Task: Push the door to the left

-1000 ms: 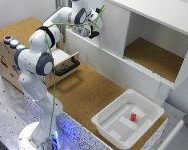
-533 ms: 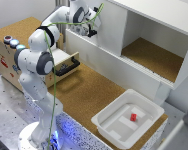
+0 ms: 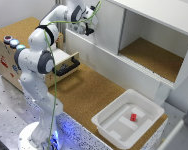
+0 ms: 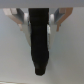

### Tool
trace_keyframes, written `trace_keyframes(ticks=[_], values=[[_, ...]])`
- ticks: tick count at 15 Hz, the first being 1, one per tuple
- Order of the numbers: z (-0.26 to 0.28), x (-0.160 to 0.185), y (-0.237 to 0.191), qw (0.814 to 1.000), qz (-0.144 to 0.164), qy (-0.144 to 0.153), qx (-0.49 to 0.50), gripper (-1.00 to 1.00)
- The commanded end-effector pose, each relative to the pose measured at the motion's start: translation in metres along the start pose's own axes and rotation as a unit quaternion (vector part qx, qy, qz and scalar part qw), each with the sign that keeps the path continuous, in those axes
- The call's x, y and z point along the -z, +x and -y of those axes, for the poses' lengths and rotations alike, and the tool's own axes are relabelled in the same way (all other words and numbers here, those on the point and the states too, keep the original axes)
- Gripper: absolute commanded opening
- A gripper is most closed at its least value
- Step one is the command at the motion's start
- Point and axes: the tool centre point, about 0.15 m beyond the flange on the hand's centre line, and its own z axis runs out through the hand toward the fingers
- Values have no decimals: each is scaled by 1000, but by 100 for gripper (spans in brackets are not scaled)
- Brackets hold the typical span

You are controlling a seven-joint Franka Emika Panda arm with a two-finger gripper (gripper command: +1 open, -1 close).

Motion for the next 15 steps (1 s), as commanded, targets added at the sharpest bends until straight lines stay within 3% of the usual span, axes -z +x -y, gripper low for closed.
trace_keyframes(ticks=[1, 9, 15], values=[[12, 21, -14, 1000, 2, -9, -14, 100], [-12, 35, -45, 999, 3, 9, -34, 100], [-35, 35, -83, 999, 29, 13, -31, 100]])
